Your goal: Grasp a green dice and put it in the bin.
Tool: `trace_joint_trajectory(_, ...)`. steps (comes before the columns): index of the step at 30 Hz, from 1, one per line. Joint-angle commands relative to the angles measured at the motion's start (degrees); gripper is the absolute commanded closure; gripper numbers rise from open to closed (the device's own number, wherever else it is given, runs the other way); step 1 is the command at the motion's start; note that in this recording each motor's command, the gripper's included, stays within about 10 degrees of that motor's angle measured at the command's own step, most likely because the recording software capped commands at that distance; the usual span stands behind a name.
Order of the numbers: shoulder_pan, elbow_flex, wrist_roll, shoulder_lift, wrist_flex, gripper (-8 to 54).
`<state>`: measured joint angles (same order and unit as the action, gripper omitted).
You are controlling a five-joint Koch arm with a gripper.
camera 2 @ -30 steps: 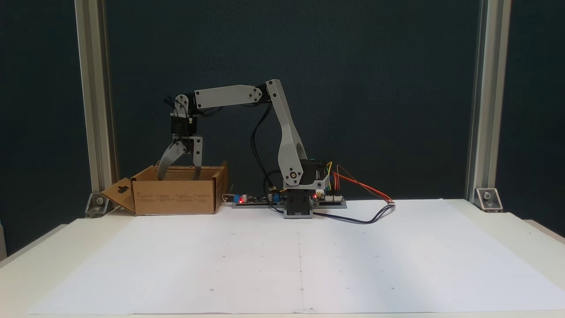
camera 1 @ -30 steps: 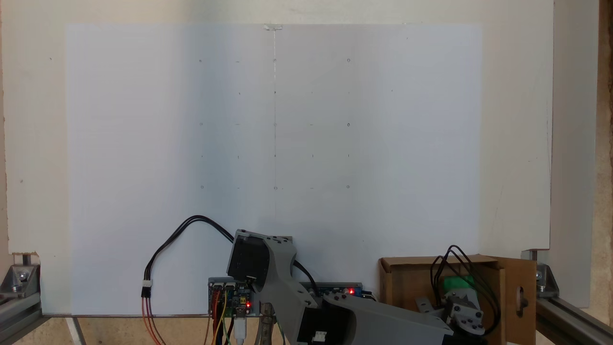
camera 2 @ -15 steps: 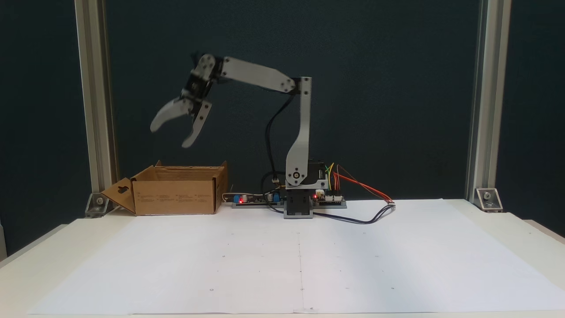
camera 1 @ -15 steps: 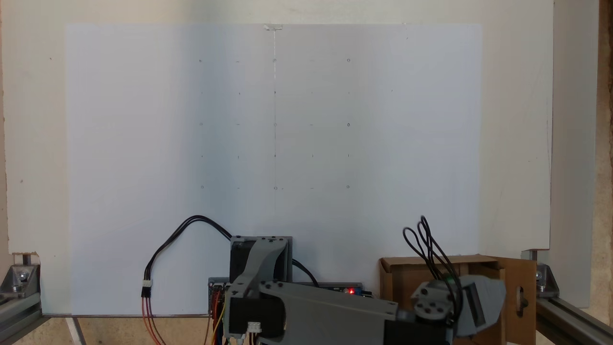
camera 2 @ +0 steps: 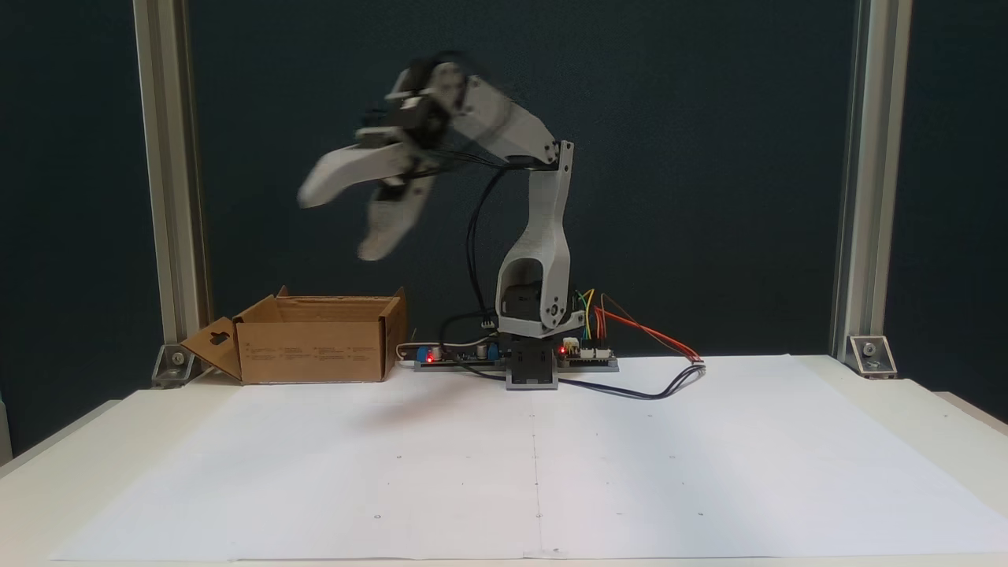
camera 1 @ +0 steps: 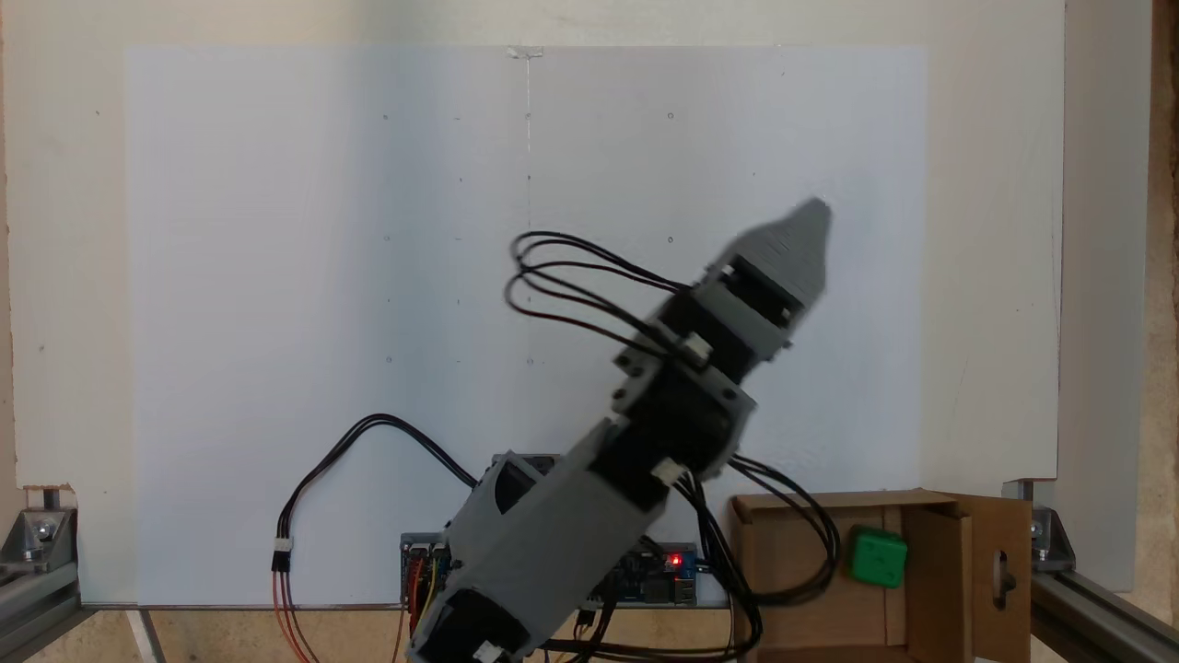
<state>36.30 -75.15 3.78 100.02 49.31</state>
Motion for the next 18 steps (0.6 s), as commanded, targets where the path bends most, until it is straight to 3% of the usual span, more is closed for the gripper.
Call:
trace_joint_trajectory(1, -7.9, 2.2, -4.0, 2.6, -0.9, 1.2)
trace_joint_trajectory(7, -26.5, -0.8, -5.7, 7.2, -2.3, 1.2)
trace_joint_trajectory(11, -36.7, -11.1, -5.5, 14.0, -13.4, 1.3)
trace_joint_trajectory(18, -39.2, -27.5, -5.4, 22.5, -30.6, 1.2)
